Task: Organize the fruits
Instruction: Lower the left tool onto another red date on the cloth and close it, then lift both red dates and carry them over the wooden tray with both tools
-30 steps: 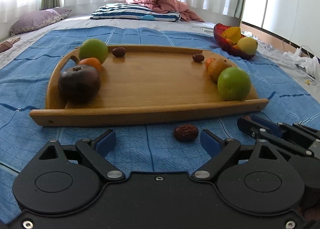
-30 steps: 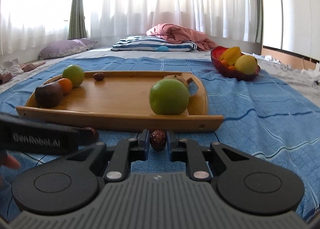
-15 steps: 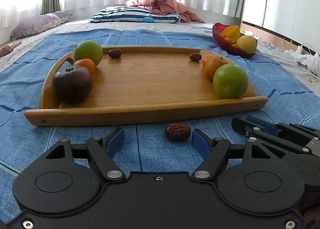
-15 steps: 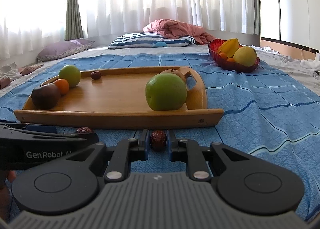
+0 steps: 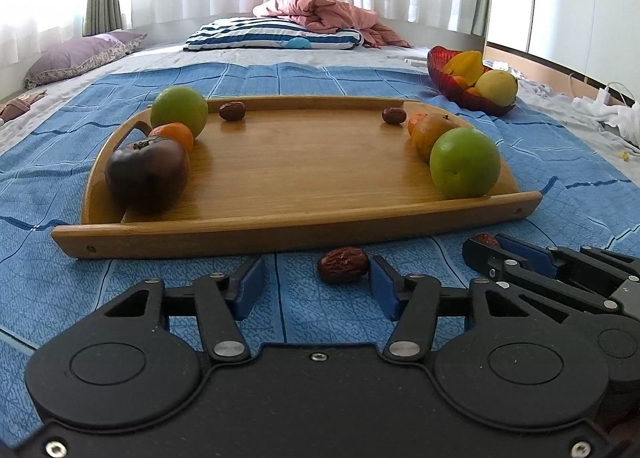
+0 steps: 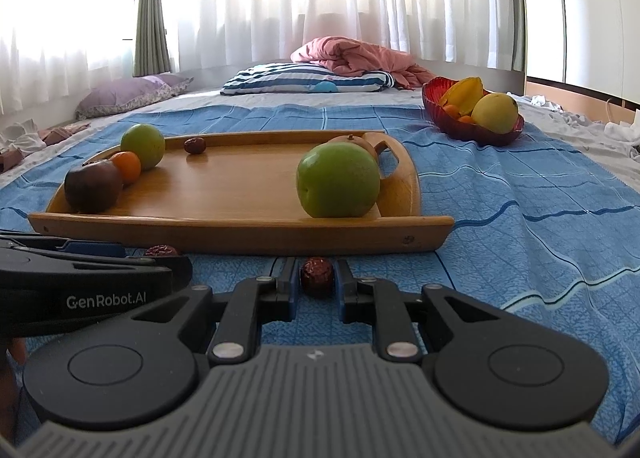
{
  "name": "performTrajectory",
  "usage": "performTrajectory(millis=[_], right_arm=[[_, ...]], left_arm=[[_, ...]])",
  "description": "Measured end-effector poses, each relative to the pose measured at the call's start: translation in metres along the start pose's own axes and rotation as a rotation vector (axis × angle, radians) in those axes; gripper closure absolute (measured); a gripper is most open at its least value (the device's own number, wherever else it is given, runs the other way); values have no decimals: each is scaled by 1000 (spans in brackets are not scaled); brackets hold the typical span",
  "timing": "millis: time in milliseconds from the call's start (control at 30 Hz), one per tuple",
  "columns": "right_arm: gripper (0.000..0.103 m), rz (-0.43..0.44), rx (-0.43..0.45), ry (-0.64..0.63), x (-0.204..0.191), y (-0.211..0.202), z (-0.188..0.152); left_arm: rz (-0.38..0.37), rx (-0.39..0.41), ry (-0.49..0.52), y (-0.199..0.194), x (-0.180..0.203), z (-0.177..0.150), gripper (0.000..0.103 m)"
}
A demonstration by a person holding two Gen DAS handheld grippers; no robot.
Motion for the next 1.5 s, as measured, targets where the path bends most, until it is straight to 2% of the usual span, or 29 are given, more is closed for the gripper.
performTrajectory(millis=[167, 300, 533, 700, 1233, 1500], right_arm=[[79, 1, 2, -13, -2, 0, -1], [78, 2, 3, -21, -3, 1, -2], [76, 7, 6, -38, -5, 1, -4], [75, 12, 6, -41, -5, 2, -5], [74, 17, 5, -37, -5, 3, -5], [81, 20, 7, -36, -6, 1, -2]], left_arm=[[2, 7, 3, 0, -1, -1, 50], [35, 34, -10, -2, -4, -1, 67], [39, 47, -19, -2, -7, -2, 70], [45, 54, -14, -2, -6, -2, 76], [53, 56, 3, -1, -4, -4, 76], [51, 65, 2, -5, -6, -1, 77]])
Point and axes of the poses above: each gripper's, at about its wrist camera, not at the fingertips, and y roughly the way its jaws point, x to its right, z to its top, the point moved 3 cm from there along y, roughly the way its jaws point, and after that the axes turned 12 degrees about x, right-handed, at the moved point
